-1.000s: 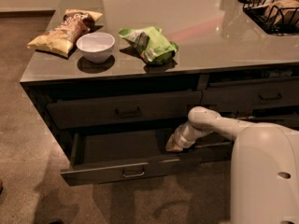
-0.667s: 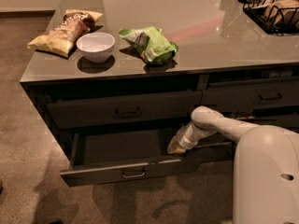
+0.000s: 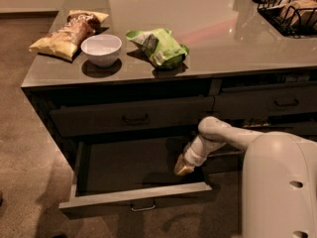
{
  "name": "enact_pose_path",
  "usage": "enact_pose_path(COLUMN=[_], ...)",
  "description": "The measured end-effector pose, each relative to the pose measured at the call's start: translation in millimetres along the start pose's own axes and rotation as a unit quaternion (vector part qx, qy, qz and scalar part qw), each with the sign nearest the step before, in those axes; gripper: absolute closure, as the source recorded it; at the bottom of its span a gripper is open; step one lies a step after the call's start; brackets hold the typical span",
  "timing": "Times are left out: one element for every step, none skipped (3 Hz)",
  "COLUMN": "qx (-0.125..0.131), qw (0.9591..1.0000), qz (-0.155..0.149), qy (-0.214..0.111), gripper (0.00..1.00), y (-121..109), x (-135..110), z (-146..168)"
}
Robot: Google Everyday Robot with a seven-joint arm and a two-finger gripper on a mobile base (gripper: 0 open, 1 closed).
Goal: Open middle drawer
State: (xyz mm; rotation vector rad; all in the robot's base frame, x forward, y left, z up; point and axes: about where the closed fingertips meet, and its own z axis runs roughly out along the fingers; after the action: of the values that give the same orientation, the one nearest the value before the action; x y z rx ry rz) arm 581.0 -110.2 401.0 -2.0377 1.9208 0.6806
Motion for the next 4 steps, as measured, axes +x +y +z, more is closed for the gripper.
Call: enact_pose_path(qx=[0.0, -0.013, -0.026, -0.04], qw=[1.0, 0.9998, 0.9992, 0.9985], qz=[0.0, 0.003, 0.001, -0.004], qy=[0.0, -0.017, -0.031, -0.036], gripper=[1.0, 1.0, 1.0, 1.0], y=[0, 13, 34, 53], x=[0, 1, -7, -13], z=[0, 13, 24, 31])
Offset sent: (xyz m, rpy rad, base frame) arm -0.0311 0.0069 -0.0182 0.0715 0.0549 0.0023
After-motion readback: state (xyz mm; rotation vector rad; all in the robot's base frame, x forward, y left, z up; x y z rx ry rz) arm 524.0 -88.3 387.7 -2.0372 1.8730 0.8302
